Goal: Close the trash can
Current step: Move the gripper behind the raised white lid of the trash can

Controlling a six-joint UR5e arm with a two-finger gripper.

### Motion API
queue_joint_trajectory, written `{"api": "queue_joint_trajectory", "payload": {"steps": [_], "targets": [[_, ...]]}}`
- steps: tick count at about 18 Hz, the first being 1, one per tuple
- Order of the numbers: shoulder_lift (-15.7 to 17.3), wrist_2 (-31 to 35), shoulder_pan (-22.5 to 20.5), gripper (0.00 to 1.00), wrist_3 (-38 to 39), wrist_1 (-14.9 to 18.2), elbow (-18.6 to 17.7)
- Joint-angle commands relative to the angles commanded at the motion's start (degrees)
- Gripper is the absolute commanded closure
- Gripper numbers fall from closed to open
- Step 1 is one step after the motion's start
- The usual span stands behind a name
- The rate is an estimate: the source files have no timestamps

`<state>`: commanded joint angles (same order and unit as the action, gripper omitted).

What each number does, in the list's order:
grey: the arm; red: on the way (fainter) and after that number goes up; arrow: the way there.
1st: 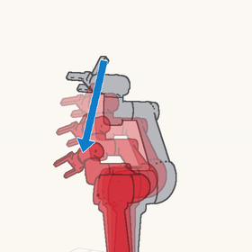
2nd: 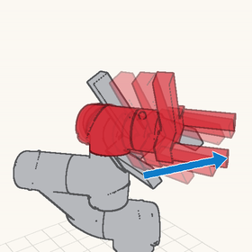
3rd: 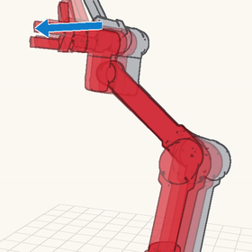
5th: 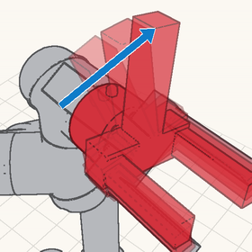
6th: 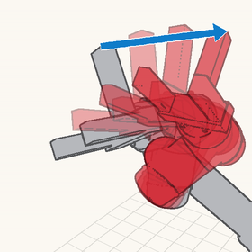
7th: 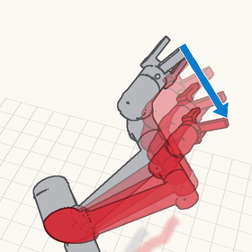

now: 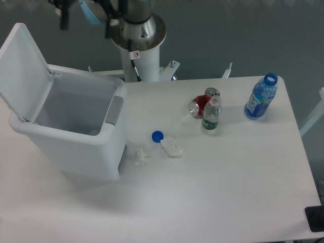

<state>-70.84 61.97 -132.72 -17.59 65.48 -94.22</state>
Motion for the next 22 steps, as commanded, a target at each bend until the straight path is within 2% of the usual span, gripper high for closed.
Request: {"api": "queue_joint_trajectory", "payload": {"steps": [5, 22], "targets": [[-0.3, -6.3, 1.6, 0.0, 0.5, -1.7, 0.6], [-6.3, -13.5, 11.1, 0.0, 1.2, -3.7, 2.0]]}}
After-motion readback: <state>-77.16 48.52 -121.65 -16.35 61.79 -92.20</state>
